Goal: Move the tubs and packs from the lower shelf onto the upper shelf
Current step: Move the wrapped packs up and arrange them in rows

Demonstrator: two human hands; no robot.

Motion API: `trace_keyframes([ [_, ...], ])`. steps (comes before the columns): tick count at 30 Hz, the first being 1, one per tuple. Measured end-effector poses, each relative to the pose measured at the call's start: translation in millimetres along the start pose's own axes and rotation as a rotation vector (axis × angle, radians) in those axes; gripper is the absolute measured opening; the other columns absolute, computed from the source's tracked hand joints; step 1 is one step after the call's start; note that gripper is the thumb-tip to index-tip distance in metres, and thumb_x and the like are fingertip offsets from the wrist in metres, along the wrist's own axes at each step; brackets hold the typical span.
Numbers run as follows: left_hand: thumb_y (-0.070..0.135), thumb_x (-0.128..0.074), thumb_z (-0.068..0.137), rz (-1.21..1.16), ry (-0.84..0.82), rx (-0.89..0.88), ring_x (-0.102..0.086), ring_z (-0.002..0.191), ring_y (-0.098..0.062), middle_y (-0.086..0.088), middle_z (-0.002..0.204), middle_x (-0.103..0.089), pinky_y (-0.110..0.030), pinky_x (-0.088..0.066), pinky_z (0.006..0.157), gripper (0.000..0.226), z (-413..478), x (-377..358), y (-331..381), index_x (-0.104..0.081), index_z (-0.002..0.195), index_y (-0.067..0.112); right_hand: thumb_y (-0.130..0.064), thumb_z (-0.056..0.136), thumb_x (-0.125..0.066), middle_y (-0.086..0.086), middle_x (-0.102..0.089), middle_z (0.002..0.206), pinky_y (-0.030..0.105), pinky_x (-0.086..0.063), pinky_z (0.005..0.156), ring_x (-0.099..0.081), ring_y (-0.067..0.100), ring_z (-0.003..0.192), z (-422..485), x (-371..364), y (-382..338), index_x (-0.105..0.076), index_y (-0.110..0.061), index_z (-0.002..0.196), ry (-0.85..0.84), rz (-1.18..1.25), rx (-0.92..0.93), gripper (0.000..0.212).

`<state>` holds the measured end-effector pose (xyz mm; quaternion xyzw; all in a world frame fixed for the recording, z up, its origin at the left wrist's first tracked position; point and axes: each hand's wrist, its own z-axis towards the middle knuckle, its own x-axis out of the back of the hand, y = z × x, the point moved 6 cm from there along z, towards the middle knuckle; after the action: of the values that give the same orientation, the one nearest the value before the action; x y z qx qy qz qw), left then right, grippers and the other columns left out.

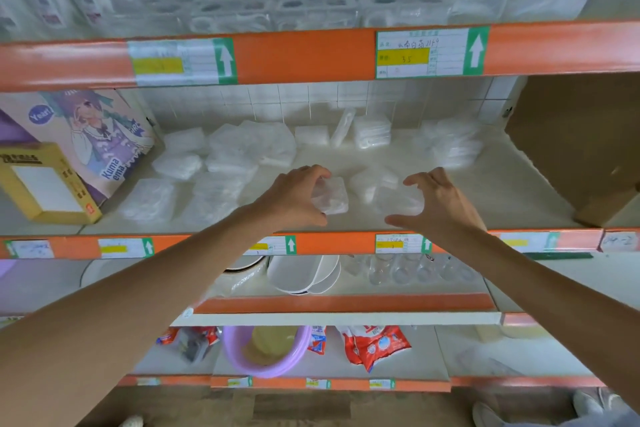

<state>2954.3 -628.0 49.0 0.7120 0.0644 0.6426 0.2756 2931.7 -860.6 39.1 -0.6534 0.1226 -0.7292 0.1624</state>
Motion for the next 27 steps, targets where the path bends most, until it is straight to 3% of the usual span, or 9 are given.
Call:
trace_keyframes([
  [7,0.019,-0.079,0.07,0.101,0.06,-0.067,-0.05,0.122,-0.019,0.001,0.131,-0.055,-0.033,-0.035,0.105,0.076,-57,49,5,-0.047,0.139,0.019,-0.061,0.069,-0.078,-0.008,-0.041,0.117,0.03,-0.046,0.074,-0.049,0.011,0.093,-39,41,-60,-0.055,-0.027,0.128,0.057,0.009,0.091,0.072],
  [15,0.025,-0.074,0.078,0.17,0.038,-0.181,-0.042,0.124,-0.014,0.008,0.135,-0.05,-0.02,-0.025,0.099,0.072,-127,104,41,-0.041,0.143,0.023,-0.062,0.071,-0.075,-0.012,-0.044,0.127,0.033,-0.05,0.086,-0.052,0.011,0.116,-86,88,-119,-0.053,-0.031,0.131,0.053,-0.041,0.177,0.07],
  [21,0.034,-0.082,0.067,0.019,0.101,-0.269,-0.055,0.112,-0.01,0.008,0.121,-0.059,-0.032,-0.044,0.1,0.073,-161,163,75,-0.054,0.133,0.023,-0.067,0.071,-0.071,-0.014,-0.048,0.127,0.03,-0.047,0.088,-0.053,0.012,0.117,-113,146,-153,-0.051,-0.034,0.131,0.085,-0.115,0.219,0.072],
  [27,0.028,-0.085,0.074,-0.075,0.173,-0.325,-0.056,0.107,0.0,0.014,0.12,-0.061,-0.008,-0.04,0.089,0.061,-162,213,102,-0.058,0.129,0.027,-0.065,0.073,-0.072,-0.01,-0.052,0.128,0.032,-0.047,0.089,-0.056,0.014,0.115,-108,213,-163,-0.053,-0.03,0.131,0.221,-0.094,0.252,0.07],
])
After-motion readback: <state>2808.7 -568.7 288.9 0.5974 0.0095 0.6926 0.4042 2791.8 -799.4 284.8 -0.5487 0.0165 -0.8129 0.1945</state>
